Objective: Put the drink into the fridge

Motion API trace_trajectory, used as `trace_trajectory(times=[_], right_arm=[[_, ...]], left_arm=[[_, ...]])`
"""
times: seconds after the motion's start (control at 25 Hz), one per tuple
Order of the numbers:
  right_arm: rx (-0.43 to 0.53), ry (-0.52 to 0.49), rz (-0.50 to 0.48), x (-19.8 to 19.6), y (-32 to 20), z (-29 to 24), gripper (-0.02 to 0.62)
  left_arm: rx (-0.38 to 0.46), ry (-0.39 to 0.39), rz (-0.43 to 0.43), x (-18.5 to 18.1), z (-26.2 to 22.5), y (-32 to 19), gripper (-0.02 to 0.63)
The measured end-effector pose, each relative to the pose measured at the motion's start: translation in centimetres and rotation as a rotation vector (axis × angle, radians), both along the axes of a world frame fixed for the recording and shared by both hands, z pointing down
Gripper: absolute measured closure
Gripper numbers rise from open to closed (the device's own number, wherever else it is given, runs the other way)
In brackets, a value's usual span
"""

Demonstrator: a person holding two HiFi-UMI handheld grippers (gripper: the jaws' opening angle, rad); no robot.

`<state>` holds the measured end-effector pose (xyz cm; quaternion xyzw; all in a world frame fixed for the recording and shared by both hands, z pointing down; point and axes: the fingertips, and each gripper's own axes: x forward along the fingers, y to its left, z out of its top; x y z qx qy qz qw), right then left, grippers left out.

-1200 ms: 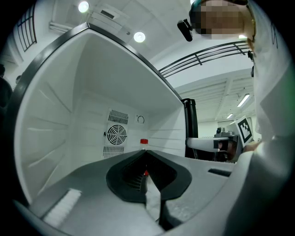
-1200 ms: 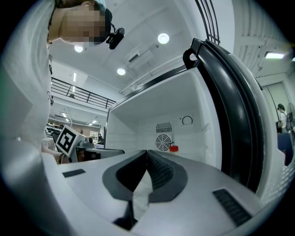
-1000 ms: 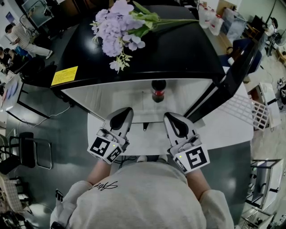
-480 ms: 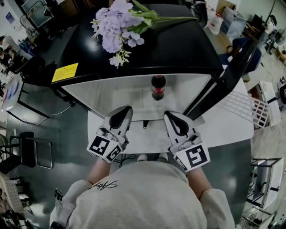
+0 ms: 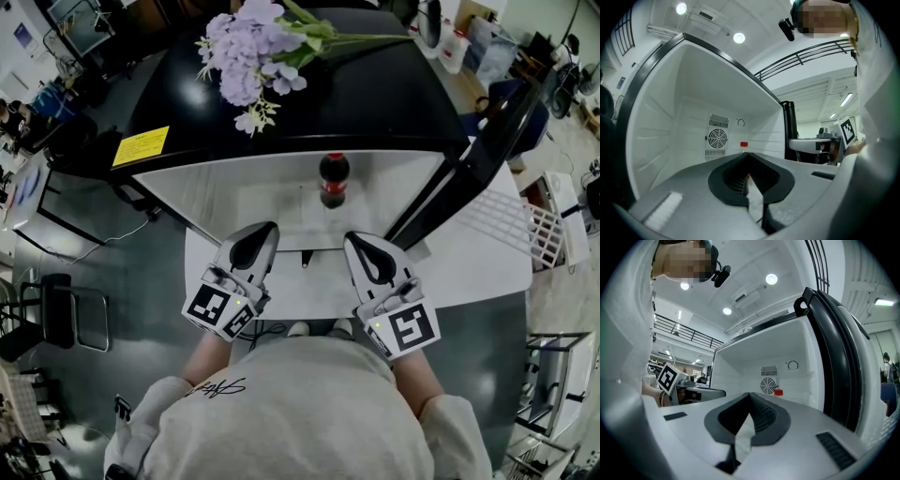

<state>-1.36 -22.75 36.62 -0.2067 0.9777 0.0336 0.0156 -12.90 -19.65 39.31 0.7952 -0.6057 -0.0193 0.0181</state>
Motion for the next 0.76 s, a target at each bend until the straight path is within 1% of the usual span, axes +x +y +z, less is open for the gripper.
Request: trace_trajectory(times=[0.76], right_arm=[[0.0, -0.007, 0.02, 0.52, 0.14, -0.26, 0.584]], left_arm=[[0.005, 0.004, -0.005, 0.38, -0.11, 0.88, 0.601]])
